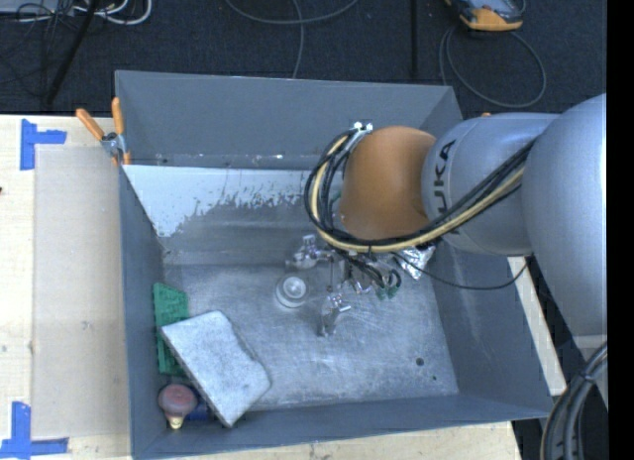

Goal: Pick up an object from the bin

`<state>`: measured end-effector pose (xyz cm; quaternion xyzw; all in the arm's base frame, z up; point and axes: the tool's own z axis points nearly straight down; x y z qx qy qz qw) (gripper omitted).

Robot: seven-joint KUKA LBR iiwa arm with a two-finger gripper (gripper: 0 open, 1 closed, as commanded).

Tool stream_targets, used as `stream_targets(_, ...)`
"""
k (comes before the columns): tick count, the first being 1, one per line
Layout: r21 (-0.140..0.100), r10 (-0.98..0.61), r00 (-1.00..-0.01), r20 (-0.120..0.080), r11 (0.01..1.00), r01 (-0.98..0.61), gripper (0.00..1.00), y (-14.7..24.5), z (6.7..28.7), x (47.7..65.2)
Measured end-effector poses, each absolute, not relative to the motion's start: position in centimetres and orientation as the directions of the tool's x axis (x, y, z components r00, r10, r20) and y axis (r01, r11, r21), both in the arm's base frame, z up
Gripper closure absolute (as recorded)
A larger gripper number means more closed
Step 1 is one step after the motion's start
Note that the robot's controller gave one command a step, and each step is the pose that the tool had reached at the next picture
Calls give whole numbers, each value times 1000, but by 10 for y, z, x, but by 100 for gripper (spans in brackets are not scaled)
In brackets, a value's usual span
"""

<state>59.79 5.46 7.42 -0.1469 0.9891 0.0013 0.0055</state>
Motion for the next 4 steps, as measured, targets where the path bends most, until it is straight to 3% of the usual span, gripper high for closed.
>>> stream_targets(1,3,-344,-939,-4,939,-344,0,116,76,600)
stream_targets(2,-4,-500,-866,-3,866,-500,0,37,109,615)
stream_targets(3,-1,-597,-802,0,802,-597,0,92,73,621)
stream_targets(4,-2,-593,-805,-2,805,-593,100,92,76,622)
